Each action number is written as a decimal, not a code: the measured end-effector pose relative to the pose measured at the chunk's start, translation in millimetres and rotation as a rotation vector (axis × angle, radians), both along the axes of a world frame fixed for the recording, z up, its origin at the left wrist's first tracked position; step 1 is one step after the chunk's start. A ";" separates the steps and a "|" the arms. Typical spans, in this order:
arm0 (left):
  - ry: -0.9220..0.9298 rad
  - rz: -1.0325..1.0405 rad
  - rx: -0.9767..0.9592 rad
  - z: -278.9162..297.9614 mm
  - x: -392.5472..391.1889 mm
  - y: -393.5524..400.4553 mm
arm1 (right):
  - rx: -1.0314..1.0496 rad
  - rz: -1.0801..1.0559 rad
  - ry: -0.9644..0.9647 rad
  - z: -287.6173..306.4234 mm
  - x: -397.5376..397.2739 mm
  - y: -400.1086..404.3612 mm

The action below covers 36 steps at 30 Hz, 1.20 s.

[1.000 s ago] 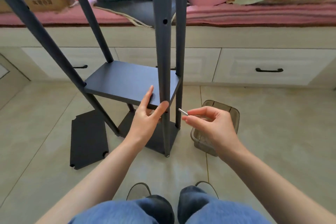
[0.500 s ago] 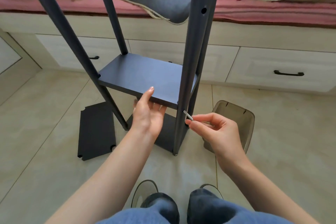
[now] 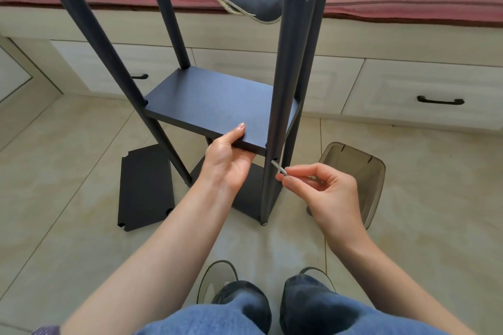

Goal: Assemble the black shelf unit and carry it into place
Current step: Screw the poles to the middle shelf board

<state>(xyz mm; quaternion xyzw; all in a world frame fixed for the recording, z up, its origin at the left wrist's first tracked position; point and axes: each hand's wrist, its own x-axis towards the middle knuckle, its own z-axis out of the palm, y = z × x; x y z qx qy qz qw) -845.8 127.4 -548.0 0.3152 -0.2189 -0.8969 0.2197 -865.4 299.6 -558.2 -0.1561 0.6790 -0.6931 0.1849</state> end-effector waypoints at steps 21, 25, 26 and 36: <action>-0.024 -0.124 -0.309 -24.2 17.2 4.2 | 0.124 -0.048 0.480 -8.9 3.0 -10.8; -0.022 -0.204 -0.405 -28.0 19.7 11.4 | 0.131 -0.069 0.502 -13.1 0.1 -11.9; -0.018 -0.215 -0.415 -28.1 19.6 11.9 | 0.130 -0.075 0.513 -13.4 -0.1 -12.0; 0.062 -0.261 -0.394 -28.1 20.1 9.0 | 0.256 -0.055 0.898 -15.4 -3.6 -7.9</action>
